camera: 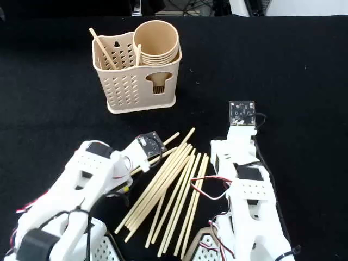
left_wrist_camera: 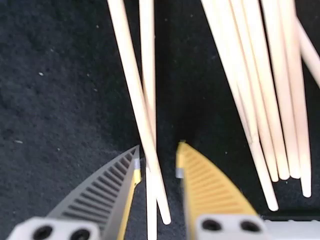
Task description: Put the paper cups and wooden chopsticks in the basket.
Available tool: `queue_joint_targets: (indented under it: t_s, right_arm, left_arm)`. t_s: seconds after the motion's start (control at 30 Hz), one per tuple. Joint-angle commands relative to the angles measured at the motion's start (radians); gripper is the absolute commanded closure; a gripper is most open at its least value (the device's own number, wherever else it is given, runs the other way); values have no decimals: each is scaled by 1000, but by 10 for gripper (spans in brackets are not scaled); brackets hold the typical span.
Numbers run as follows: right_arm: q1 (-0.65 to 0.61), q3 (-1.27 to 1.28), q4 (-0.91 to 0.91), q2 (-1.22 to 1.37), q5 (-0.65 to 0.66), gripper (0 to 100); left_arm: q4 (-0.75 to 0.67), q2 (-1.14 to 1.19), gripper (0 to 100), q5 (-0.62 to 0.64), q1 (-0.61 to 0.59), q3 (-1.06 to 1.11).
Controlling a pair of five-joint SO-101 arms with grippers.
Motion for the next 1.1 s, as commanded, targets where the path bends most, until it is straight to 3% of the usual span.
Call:
queue_joint_targets:
  t_s: [0.0, 0.27, 0.5, 0.87, 1.03, 1.07]
  right_arm:
    - [6, -4, -21, -13, 12, 986]
    - [6, -4, -21, -13, 12, 986]
    - [6, -4, -21, -13, 12, 986]
    - [6, -4, -21, -13, 12, 986]
    - [6, -4, -21, -13, 12, 986]
    - [6, -4, -21, -13, 12, 986]
  left_arm:
    - [-9, 72, 834, -8, -1, -94]
    - [-15, 166, 834, -11, -5, -183]
    - [-74, 238, 834, -15, -93, -223]
    - [-66, 310, 837, -48, -88, -225]
    - [-64, 310, 980, -46, -88, -222]
    - [-64, 310, 962, -46, -88, -219]
